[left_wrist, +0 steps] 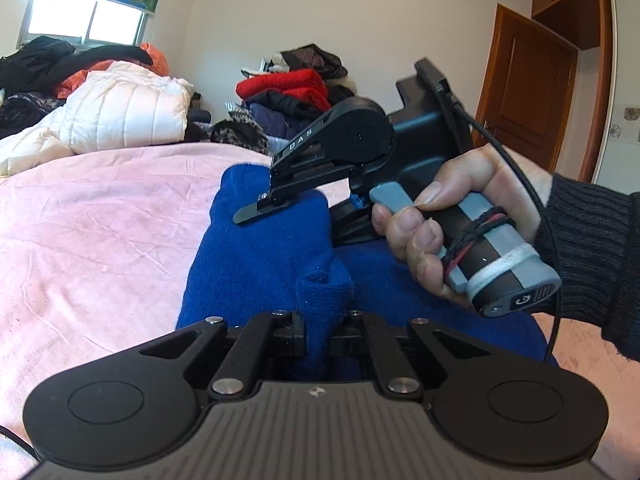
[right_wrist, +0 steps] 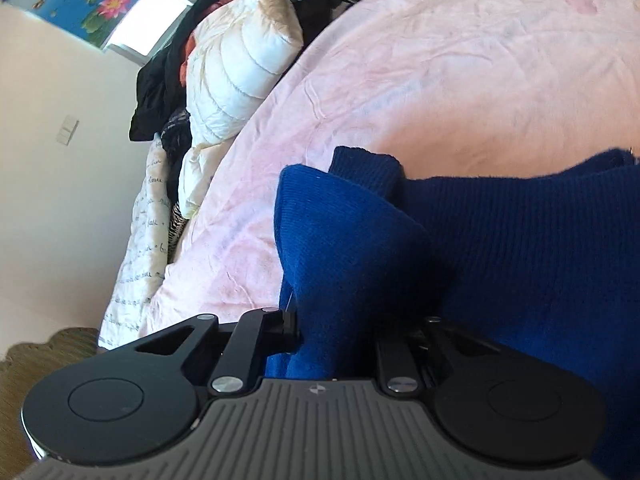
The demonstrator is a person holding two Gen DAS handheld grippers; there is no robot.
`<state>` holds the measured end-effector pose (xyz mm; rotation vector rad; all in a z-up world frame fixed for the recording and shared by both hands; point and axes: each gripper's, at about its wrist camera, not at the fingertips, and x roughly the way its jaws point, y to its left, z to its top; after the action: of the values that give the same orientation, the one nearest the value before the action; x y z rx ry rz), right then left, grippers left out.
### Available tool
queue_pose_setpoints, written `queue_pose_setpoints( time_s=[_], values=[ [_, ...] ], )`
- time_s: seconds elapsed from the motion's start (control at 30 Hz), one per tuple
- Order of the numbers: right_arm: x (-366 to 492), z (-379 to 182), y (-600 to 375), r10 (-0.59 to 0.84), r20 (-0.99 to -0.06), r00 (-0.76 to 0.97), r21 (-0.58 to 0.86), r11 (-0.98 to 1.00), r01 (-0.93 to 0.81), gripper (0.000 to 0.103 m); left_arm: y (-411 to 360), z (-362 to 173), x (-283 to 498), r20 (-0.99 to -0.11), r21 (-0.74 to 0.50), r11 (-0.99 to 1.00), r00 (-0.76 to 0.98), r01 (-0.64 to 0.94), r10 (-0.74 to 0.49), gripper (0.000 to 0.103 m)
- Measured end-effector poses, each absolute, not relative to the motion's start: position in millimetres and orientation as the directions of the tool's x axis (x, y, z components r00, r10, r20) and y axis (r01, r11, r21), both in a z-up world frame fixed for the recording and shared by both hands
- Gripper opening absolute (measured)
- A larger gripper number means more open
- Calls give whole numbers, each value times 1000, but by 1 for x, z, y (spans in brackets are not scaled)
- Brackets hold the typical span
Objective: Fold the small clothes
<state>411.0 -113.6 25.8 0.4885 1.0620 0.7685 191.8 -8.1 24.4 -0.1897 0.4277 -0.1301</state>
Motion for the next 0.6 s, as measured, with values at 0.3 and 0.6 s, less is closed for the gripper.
queue_pose_setpoints(
  time_s=[0.3, 0.6],
  values=[
    [399, 66, -181, 685, -638, 351, 533, 722, -440, 19, -71, 56, 198, -393, -253, 939, 862, 234, -321, 6],
    [394, 43, -293, 561, -702, 439, 456, 827, -327, 19, -162, 32, 216, -520, -220, 910, 747, 351, -414, 6]
  ],
)
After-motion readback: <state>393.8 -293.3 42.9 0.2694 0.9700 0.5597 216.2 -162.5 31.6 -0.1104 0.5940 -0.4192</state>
